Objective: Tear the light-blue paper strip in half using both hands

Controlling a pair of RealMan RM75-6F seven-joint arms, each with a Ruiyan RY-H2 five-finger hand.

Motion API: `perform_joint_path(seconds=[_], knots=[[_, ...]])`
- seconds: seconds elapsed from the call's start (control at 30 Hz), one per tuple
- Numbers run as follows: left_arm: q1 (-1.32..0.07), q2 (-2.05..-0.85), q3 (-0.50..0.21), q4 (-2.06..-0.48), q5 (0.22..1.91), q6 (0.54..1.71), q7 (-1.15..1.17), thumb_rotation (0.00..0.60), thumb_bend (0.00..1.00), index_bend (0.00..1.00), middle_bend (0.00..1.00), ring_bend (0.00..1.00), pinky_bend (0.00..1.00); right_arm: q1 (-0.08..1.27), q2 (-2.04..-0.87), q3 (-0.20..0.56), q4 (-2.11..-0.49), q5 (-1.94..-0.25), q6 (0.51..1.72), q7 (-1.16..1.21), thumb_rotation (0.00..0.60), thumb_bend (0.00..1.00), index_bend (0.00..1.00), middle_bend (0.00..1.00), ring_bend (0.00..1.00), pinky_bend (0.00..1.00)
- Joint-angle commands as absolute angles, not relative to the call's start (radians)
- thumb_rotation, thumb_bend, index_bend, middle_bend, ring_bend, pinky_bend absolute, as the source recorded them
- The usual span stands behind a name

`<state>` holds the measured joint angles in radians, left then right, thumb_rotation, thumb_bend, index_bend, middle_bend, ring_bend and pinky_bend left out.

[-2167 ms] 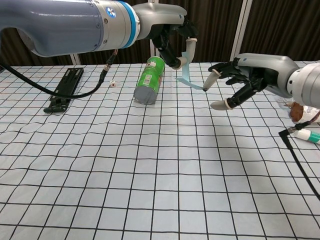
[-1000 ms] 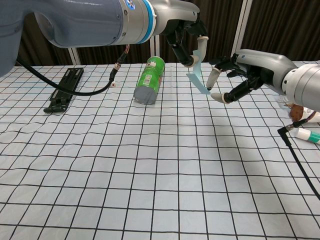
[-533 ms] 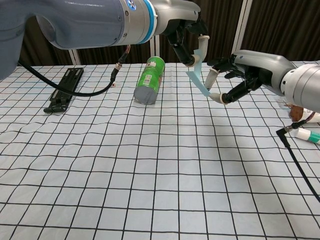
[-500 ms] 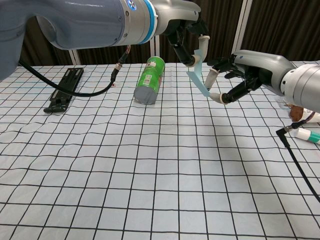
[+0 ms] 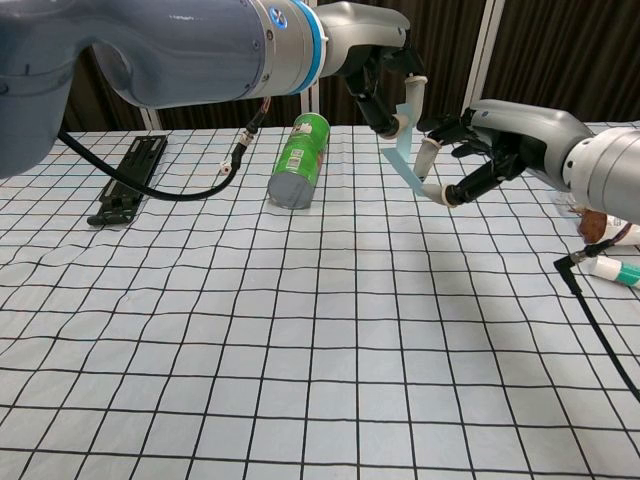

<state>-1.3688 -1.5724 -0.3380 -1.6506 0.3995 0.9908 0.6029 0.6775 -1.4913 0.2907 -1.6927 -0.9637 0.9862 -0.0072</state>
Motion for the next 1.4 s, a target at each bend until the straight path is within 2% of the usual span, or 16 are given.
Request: perform_joint_path(seconds=[0.03,0.37,0.57,0.83,1.17,1.4], knots=[[-1.37,-1.574,-0.338,-1.65,0.398,0.991,0.604,0.6,0.6,0.87,0.0,0.0,0.0,0.677,-1.491,0.29,-1.692,-0.963,0.984,-0.004,0.6,0.33,0.56,0.0,0.0,0.0],[-1.374,-1.59,-0.34,-1.643,0.397,0.992,0.602,0.6,0.6,0.87,0.0,0.0,0.0,0.676,-1.488,0.291,-1.699,-0.959,0.978,0.0,0.6,0.41,0.62,0.0,0.0,0.0],[-1.376,-1.595,-0.34,-1.641,0.4,0.996,0.606,0.6,0.6,0.87,0.0,0.0,0.0,0.675,-1.486,0.291,-1.706,-0.958,0.976,0.005,0.6,0.42,0.7,0.0,0.0,0.0],[-1.373,-1.588,-0.346,-1.654,0.404,1.008,0.608,0.6,0.6,0.87,0.0,0.0,0.0,0.672,-1.486,0.281,-1.696,-0.953,0.975,-0.001,0.6,0.43,0.72,0.0,0.0,0.0],[-1.352,-1.516,-0.368,-1.735,0.414,1.046,0.611,0.6,0.6,0.87,0.0,0.0,0.0,0.656,-1.526,0.237,-1.631,-0.951,0.985,-0.027,0.6,0.43,0.73,0.0,0.0,0.0],[-1.301,-1.443,-0.351,-1.797,0.43,1.08,0.6,0.6,0.6,0.87,0.0,0.0,0.0,0.645,-1.539,0.223,-1.614,-0.95,0.992,-0.043,0.6,0.43,0.73,0.0,0.0,0.0]])
